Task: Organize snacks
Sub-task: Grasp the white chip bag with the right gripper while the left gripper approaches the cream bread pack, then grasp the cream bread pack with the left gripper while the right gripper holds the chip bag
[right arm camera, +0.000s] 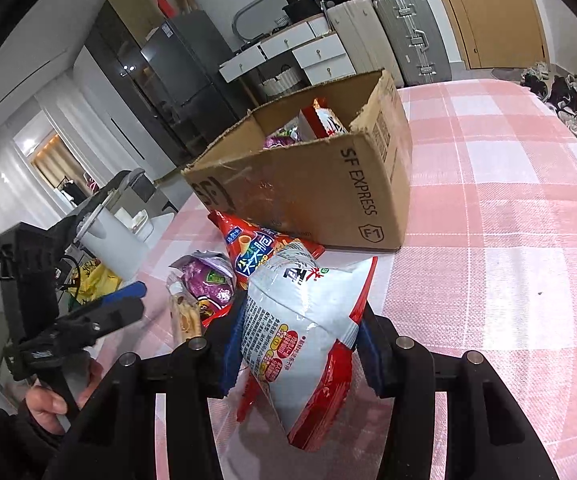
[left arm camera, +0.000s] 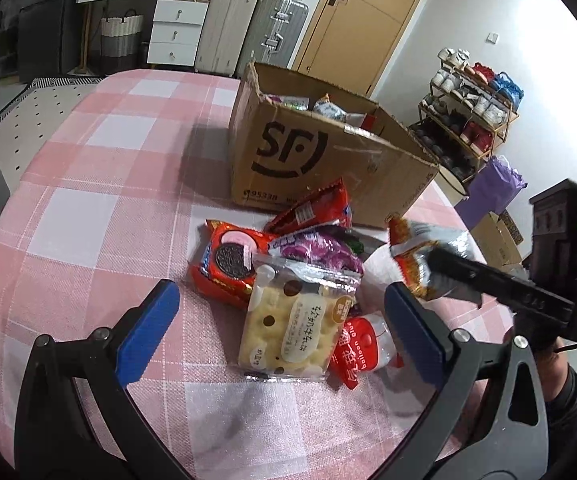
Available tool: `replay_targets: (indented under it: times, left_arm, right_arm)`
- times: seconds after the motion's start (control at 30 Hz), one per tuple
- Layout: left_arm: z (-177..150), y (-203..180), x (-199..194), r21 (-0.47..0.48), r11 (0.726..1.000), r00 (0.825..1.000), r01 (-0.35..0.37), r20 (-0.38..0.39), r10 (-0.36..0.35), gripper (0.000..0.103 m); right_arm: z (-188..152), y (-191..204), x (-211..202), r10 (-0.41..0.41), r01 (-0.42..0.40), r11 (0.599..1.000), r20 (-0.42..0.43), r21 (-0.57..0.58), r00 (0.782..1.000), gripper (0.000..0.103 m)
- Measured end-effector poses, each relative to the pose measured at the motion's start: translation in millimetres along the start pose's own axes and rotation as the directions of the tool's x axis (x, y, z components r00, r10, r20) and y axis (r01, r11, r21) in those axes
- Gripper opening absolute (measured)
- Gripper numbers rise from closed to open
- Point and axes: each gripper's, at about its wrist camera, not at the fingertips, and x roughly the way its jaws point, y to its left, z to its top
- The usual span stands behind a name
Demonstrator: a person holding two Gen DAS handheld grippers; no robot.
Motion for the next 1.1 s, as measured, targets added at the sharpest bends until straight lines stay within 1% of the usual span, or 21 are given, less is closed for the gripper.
replay_targets:
  times: [0.23, 0.4, 0.6, 0.7, 0.77, 0.9, 0.93, 0.97, 1.03, 1.1]
  left_arm:
    - [-6.6, -5.9, 12.6, 0.018, 1.000, 0.999, -0.010, -0.037, 0.010, 0.102]
    - [-8.8, -1.6, 19.0, -0.008, 1.000, 0.999, -0.022, -0.043, 0.022, 0.102]
    - [-11.3, 0.6, 28.5, -0.004, 0.999, 0.998, -0.032, -0.062, 0.032, 0.101]
    - [-12.4, -0.2, 33.6, 0.001, 0.999, 0.996, -0.036, -0.076, 0.036, 0.094]
    - [-12.6, -0.5, 36.8, -0.002, 1.000, 0.995, -0.031, -0.094, 0.031, 0.084]
    - [-10.8, -5.1, 36.4, 0.005, 1.000, 0.995, -0.025, -0.098, 0.025, 0.072]
    - [-10.5, -5.9, 38.2, 0.008, 1.000, 0.994, -0.024, -0.110, 0.024, 0.066]
    - [-11.9, -4.4, 39.0, 0.007, 1.000, 0.993, -0.020, -0.119, 0.021, 0.057]
    - [-14.4, -2.3, 43.0, -0.002, 1.000, 0.990, -0.011, -0.142, 0.010, 0.056]
    - [-15.1, -1.6, 43.2, -0.011, 1.000, 0.990, -0.004, -0.142, 0.002, 0.056]
  right_arm:
    - [-3.7, -1.2, -15.4, 0.008, -0.009, 1.000, 0.016, 0.011, 1.000, 0.049]
    - [-5.8, -3.0, -19.4, 0.010, -0.010, 1.000, 0.025, 0.019, 1.000, 0.049]
    - [-7.6, -6.1, -22.9, 0.015, -0.016, 0.999, 0.032, 0.030, 0.999, 0.049]
    - [-8.6, -7.7, -24.1, 0.020, -0.021, 0.999, 0.031, 0.036, 0.999, 0.049]
    - [-9.6, -7.5, -24.1, 0.022, -0.023, 0.999, 0.031, 0.038, 0.999, 0.049]
    - [-9.2, -8.7, -24.5, 0.023, -0.024, 0.999, 0.033, 0.040, 0.999, 0.049]
    - [-9.2, -9.4, -25.2, 0.024, -0.025, 0.999, 0.033, 0.043, 0.999, 0.049]
    - [-9.1, -9.4, -25.1, 0.024, -0.025, 0.999, 0.035, 0.044, 0.999, 0.049]
    - [-8.9, -9.2, -24.8, 0.025, -0.027, 0.999, 0.034, 0.045, 0.999, 0.049]
    - [-8.2, -8.5, -24.8, 0.025, -0.027, 0.999, 0.036, 0.042, 0.999, 0.049]
